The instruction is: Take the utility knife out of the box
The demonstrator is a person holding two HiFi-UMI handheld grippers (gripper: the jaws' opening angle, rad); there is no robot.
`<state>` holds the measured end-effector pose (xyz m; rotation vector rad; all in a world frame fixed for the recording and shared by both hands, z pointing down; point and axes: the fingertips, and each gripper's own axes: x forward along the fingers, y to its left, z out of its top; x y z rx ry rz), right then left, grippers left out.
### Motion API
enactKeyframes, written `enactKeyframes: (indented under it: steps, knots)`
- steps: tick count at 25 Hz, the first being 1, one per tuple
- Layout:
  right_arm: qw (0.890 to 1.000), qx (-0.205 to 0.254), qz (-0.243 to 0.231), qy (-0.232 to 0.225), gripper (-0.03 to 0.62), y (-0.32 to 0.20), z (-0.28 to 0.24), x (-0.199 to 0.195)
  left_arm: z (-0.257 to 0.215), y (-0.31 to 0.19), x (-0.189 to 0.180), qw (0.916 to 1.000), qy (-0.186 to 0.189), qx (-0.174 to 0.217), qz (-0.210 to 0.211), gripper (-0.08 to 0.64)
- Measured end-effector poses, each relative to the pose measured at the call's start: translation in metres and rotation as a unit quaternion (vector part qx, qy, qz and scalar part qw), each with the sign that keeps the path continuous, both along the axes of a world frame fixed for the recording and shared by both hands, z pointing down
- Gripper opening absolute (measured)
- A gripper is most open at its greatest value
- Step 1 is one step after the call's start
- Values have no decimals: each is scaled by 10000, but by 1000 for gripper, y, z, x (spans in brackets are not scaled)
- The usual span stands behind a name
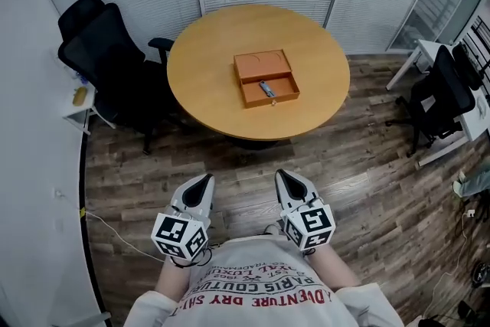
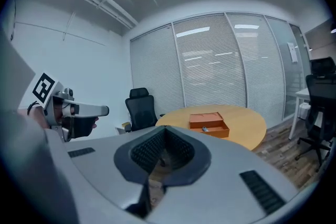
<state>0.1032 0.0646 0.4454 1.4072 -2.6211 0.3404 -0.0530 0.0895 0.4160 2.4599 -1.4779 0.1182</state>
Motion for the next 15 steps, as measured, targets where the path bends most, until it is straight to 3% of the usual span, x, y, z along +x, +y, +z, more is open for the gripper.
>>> enactKeyframes:
  steps: [8,15]
  knots:
    - [9994,-330,-97,20,8,-68,18,65,4,-61,61,9996,-81,-211,-180,-6]
    - [9990,-437,-86,105,8,-132,32,42,14,-132,44,9994,-211,-236,-101,-6]
